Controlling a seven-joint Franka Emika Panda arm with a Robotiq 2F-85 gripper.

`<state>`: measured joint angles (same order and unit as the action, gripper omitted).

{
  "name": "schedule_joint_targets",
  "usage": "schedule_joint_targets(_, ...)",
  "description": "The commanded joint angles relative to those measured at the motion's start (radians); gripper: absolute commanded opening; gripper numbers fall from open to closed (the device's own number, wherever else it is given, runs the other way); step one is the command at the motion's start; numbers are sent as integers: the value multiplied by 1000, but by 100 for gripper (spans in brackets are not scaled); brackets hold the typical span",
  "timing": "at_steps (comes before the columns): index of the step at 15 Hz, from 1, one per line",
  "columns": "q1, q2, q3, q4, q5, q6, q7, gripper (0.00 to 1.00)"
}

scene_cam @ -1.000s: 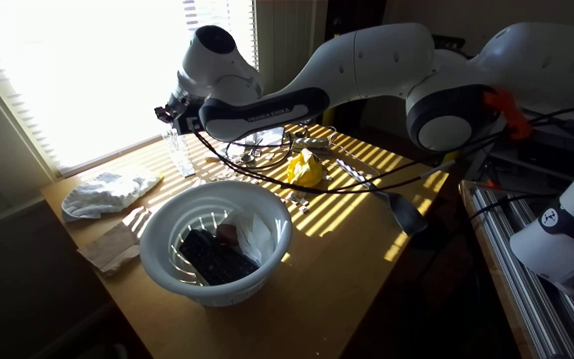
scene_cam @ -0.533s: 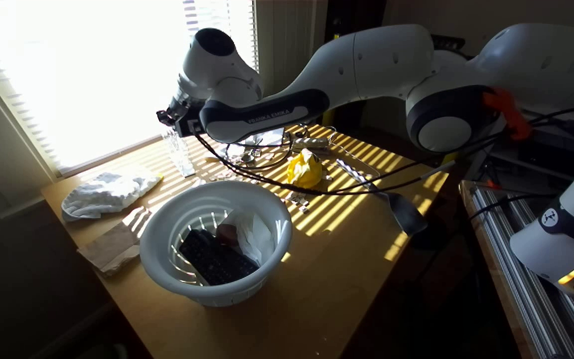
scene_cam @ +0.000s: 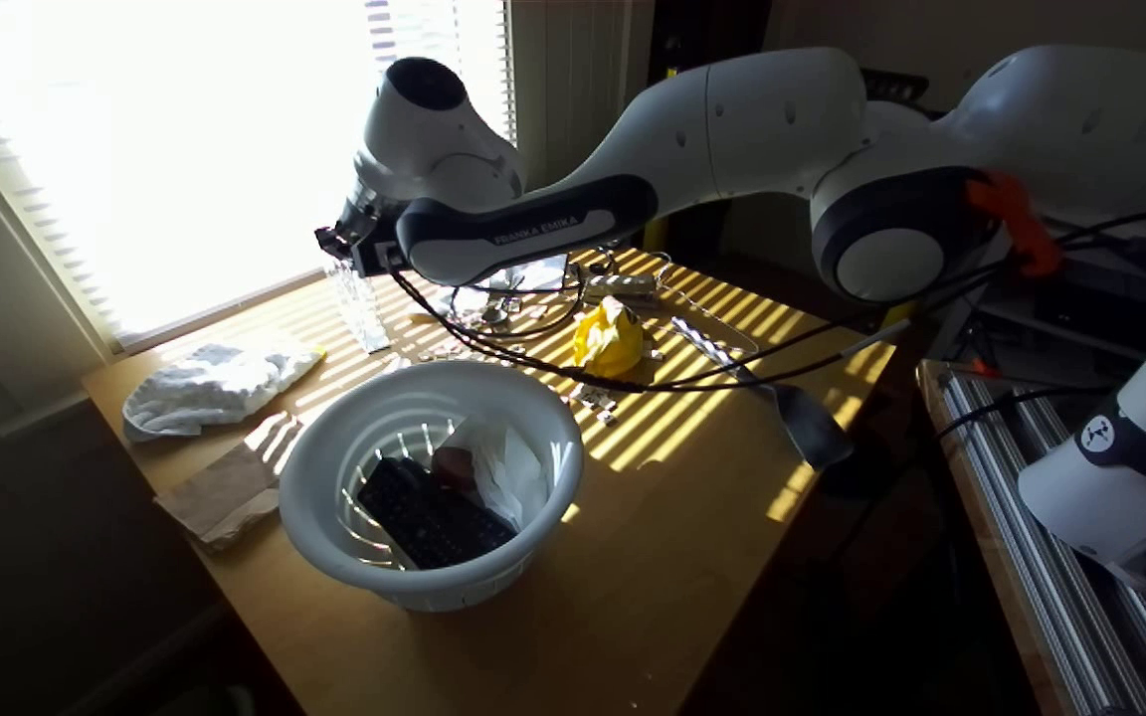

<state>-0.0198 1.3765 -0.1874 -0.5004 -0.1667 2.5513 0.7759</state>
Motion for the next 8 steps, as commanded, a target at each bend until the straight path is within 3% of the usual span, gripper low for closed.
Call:
schedule_joint_targets(1,-6,-9,31,-15,19,-31,-25,27)
schedule_joint_targets(8,-18,-11,65,-12,24,-47,-46,72)
